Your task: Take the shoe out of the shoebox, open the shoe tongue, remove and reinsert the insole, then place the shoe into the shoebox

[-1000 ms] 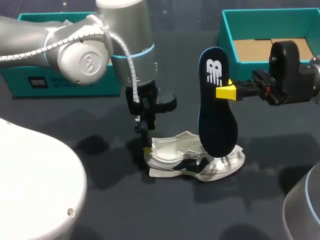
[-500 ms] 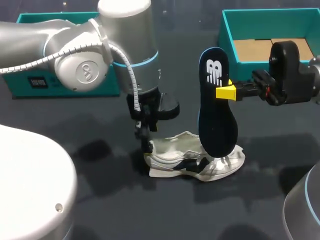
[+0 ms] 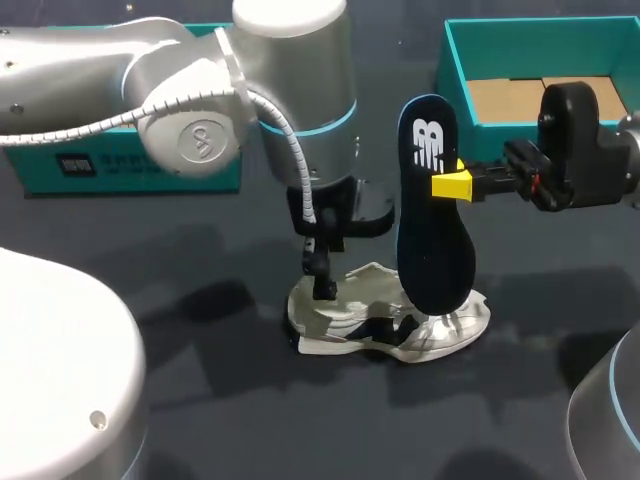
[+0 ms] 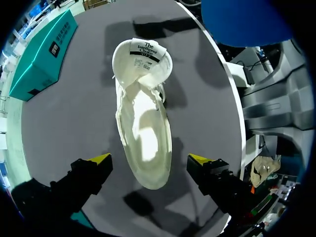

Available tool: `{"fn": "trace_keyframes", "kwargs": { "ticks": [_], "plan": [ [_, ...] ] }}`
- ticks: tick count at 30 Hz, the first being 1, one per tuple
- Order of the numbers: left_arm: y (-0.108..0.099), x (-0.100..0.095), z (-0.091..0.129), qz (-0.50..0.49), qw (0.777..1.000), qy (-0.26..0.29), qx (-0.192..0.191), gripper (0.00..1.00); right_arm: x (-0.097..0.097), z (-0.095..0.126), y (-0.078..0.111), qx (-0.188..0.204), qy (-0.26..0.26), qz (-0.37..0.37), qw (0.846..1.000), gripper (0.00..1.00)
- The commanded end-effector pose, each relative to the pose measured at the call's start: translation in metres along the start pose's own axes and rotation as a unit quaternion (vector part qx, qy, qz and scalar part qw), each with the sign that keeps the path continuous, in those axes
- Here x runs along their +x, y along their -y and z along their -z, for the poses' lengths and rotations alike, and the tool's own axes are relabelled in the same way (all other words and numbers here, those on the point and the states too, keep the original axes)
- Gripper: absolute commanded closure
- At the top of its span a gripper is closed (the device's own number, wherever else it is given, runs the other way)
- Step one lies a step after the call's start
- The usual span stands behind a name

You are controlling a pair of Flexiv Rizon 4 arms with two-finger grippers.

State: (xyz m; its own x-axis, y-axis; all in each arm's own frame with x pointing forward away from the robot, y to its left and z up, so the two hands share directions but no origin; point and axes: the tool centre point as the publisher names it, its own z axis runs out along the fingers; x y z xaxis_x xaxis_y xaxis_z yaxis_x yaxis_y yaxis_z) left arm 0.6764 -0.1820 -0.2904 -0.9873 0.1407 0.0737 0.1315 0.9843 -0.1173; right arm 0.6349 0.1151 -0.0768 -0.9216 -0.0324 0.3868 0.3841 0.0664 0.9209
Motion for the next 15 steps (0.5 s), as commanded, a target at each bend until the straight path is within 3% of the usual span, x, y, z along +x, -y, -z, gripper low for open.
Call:
{"fn": "trace_keyframes", "kwargs": {
  "ticks": [1, 10, 15],
  "plan": [
    [0.024, -0.018, -0.016, 0.027, 0.999, -0.011, -0.024, 0.00, -0.001, -0.001, 0.000, 0.001, 0.000, 0.000, 1.000, 1.00],
    [0.024, -0.018, -0.016, 0.027, 0.999, -0.011, -0.024, 0.00, -0.001, -0.001, 0.000, 0.001, 0.000, 0.000, 1.000, 1.00],
    [0.036, -0.031, -0.035, 0.023, 0.999, 0.028, -0.005, 0.00, -0.001, -0.001, 0.000, 0.001, 0.000, 0.000, 1.000, 1.00]
  ]
}}
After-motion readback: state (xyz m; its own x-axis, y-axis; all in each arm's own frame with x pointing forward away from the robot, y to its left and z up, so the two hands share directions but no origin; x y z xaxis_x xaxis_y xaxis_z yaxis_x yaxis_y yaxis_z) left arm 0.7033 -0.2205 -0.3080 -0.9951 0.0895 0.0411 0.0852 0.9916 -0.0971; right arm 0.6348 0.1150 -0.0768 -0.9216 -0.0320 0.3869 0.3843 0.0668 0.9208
